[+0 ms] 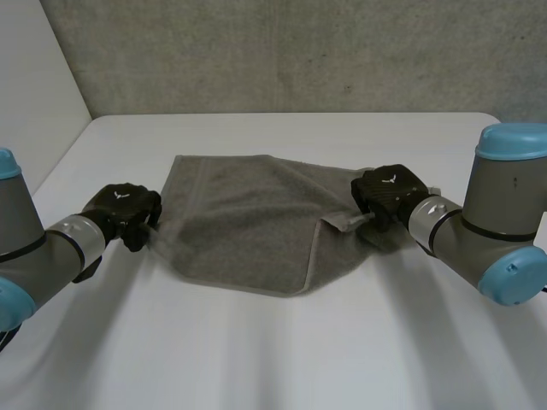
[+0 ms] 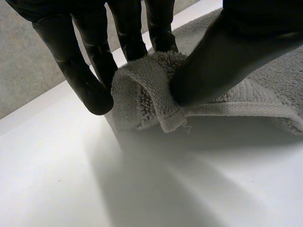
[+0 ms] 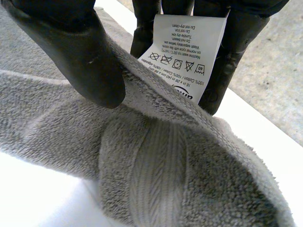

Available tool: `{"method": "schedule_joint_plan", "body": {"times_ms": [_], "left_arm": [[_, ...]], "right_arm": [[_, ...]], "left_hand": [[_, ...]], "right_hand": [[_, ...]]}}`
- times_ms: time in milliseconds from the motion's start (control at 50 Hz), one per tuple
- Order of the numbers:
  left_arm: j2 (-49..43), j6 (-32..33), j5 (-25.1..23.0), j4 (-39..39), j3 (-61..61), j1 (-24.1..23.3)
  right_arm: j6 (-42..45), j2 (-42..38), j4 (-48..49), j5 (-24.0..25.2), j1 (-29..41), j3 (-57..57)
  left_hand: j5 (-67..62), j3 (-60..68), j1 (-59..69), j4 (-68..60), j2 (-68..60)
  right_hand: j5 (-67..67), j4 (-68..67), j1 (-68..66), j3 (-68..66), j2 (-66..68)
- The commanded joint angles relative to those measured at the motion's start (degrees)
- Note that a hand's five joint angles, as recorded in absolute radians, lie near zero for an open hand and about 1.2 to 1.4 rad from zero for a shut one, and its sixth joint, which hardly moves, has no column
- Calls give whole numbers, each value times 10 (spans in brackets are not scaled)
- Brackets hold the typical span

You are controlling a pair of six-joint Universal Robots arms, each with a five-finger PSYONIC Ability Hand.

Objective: Fold the towel.

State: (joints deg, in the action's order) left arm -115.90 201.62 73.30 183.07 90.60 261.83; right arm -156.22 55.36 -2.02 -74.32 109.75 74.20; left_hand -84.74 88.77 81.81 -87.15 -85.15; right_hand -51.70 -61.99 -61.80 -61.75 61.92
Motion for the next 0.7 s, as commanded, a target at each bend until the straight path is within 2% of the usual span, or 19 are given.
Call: {"method": "schedule_joint_plan", "body": {"times_ms": [20, 40, 60, 100, 200, 260, 320, 380, 400, 420, 500, 540, 560, 600, 660, 700], "left_arm": [[1, 0, 0, 0, 1, 0], [2, -1, 0, 0, 1, 0], [4, -1, 0, 0, 1, -1], [4, -1, 0, -1, 1, -1], [7, -4, 0, -1, 2, 0], [17, -4, 1, -4, 1, 2], [30, -4, 0, -5, 1, 6], [68, -6, -3, -6, 12, 35], [80, -6, -3, -6, 14, 46], [81, -6, -4, -6, 14, 46], [116, -7, -24, -8, 25, 70], [125, -9, -33, -9, 31, 79], [135, -10, -40, -11, 39, 88], [145, -11, -46, -15, 46, 96], [166, -20, -54, -26, 65, 108], [176, -26, -59, -33, 76, 113]], "right_arm": [[-4, 3, 0, 1, 0, 6], [-4, 5, 0, 1, -1, 8], [-5, 8, 0, 4, -1, 11], [-7, 15, 1, 8, -1, 16], [-55, 48, 1, 15, -9, 26], [-107, 90, -1, 33, -42, 34], [-117, 112, -2, 41, -53, 40], [-137, 181, -8, 66, -107, 64], [-137, 181, -8, 66, -107, 64], [-138, 207, -21, 83, -134, 74], [-135, 236, -62, 117, -167, 87], [-133, 251, -96, 160, -200, 102], [-133, 251, -96, 160, -200, 102], [-132, 277, -112, 206, -240, 125], [-131, 288, -114, 228, -263, 139], [-131, 301, -120, 270, -299, 160]], "left_hand": [[147, -88, -18, 72, 52], [147, -88, -18, 72, 52], [147, -88, -18, 72, 52], [147, -88, -18, 72, 52], [147, -88, -18, 72, 52], [147, -88, -18, 72, 52], [147, -88, -18, 72, 52], [147, -88, -18, 72, 52], [147, -88, -18, 72, 52], [147, -88, -18, 72, 52], [147, -88, -18, 72, 52], [147, -88, -18, 72, 52], [147, -88, -18, 72, 52], [147, -88, -18, 72, 52], [147, -88, -18, 72, 52], [147, -88, -18, 72, 52]], "right_hand": [[-4, -1, -3, -3, 1], [-32, -29, -31, -31, 30], [-155, -153, -154, -155, 153], [-183, -180, -182, -182, 181], [-183, -180, -182, -183, 181], [-183, -180, -182, -183, 181], [-183, -180, -182, -183, 181], [-183, -180, -182, -183, 181], [-183, -180, -182, -183, 181], [-183, -180, -182, -183, 181], [-183, -180, -182, -183, 181], [-183, -180, -182, -183, 181], [-183, -180, -182, -183, 181], [-183, -180, -182, -183, 181], [-183, -180, -182, -183, 181], [-183, -180, -182, -183, 181]]}}
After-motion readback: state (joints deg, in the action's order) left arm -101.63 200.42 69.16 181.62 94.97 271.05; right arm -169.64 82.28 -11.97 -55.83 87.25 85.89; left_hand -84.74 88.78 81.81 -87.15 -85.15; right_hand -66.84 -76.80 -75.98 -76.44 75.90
